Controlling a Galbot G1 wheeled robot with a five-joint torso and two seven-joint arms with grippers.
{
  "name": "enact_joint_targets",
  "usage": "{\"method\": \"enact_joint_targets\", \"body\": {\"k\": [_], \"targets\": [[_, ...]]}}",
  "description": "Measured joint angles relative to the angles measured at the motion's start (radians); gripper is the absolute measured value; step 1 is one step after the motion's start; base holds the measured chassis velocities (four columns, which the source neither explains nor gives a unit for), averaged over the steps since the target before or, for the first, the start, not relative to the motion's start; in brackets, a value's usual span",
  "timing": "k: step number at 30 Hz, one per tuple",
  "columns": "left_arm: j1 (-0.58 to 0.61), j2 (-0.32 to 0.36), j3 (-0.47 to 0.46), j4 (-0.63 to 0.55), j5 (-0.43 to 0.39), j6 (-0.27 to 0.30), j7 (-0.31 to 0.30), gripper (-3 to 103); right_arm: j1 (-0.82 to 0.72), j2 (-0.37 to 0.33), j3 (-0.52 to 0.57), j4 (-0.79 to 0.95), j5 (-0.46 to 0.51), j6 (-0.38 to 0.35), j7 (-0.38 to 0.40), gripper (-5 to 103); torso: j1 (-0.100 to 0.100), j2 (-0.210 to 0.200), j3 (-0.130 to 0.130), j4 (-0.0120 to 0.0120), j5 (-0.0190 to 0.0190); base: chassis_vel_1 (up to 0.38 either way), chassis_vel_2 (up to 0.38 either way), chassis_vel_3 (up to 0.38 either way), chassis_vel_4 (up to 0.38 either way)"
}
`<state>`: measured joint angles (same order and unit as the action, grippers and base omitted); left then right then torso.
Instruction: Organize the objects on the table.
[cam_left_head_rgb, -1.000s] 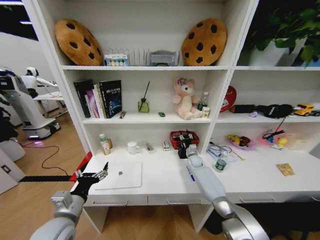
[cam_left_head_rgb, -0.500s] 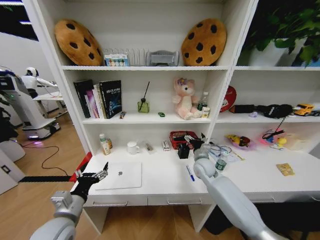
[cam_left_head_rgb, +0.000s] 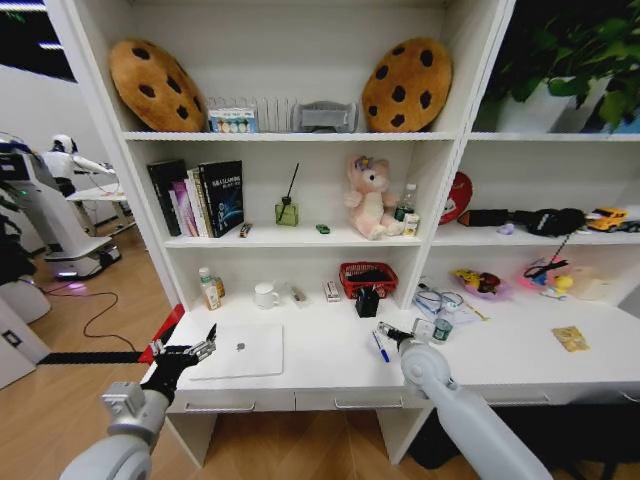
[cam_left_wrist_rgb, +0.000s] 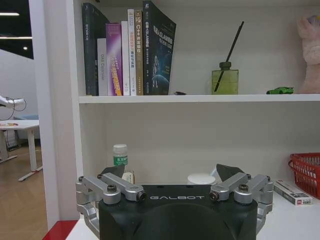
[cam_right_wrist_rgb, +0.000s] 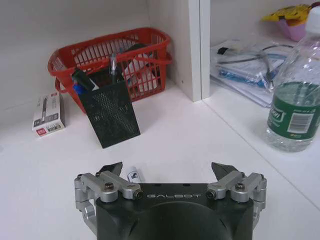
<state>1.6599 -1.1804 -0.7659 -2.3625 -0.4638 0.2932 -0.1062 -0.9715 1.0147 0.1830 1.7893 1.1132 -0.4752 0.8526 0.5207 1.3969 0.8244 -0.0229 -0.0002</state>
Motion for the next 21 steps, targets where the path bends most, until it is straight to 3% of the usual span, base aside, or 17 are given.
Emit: {"method": "enact_joint_targets", "body": {"k": [2, 5, 8, 9, 13, 14, 16, 20, 21], "targets": [[0.0, 0.0, 0.0, 0.0, 0.0, 0.0, 0.0, 100, 0.007, 0.008, -0.006, -0.02, -0.014, -0.001, -0.017, 97, 0.0, 0.0, 0.0, 0.0001, 0.0, 0.0, 0.0, 0.0, 0.0], [0.0, 0.0, 0.0, 0.0, 0.0, 0.0, 0.0, 100, 0.03, 0.04, -0.029, -0.09, -0.094, 0.001, -0.114, 83, 0.0, 0.0, 0.0, 0.0, 0.0, 0.0, 0.0, 0.0, 0.0], [0.0, 0.0, 0.0, 0.0, 0.0, 0.0, 0.0, 100, 0.037, 0.048, -0.038, -0.102, -0.099, -0.001, -0.126, 77, 0.0, 0.0, 0.0, 0.0, 0.0001, 0.0, 0.0, 0.0, 0.0], [0.0, 0.0, 0.0, 0.0, 0.0, 0.0, 0.0, 100, 0.042, 0.053, -0.045, -0.109, -0.102, -0.006, -0.134, 65, 0.0, 0.0, 0.0, 0.0001, 0.0, 0.0, 0.0, 0.0, 0.0], [0.0, 0.0, 0.0, 0.0, 0.0, 0.0, 0.0, 100, 0.046, 0.057, -0.054, -0.116, -0.103, -0.013, -0.139, 60, 0.0, 0.0, 0.0, 0.0, 0.0, 0.0, 0.0, 0.0, 0.0], [0.0, 0.0, 0.0, 0.0, 0.0, 0.0, 0.0, 100, 0.047, 0.058, -0.057, -0.119, -0.105, -0.016, -0.143, 48, 0.0, 0.0, 0.0, 0.0, 0.0, 0.0, 0.0, 0.0, 0.0], [0.0, 0.0, 0.0, 0.0, 0.0, 0.0, 0.0, 100, 0.047, 0.059, -0.057, -0.121, -0.107, -0.017, -0.146, 48, 0.0, 0.0, 0.0, -0.0001, 0.0, 0.0, 0.0, 0.0, 0.0], [0.0, 0.0, 0.0, 0.0, 0.0, 0.0, 0.0, 100, 0.046, 0.057, -0.057, -0.128, -0.113, -0.018, -0.155, 39, 0.0, 0.0, 0.0, -0.0001, 0.0, 0.0, 0.0, 0.0, 0.0], [0.0, 0.0, 0.0, 0.0, 0.0, 0.0, 0.0, 100, 0.046, 0.057, -0.057, -0.132, -0.115, -0.018, -0.156, 33, 0.0, 0.0, 0.0, -0.0001, 0.0, 0.0, 0.0, 0.0, 0.0]]}}
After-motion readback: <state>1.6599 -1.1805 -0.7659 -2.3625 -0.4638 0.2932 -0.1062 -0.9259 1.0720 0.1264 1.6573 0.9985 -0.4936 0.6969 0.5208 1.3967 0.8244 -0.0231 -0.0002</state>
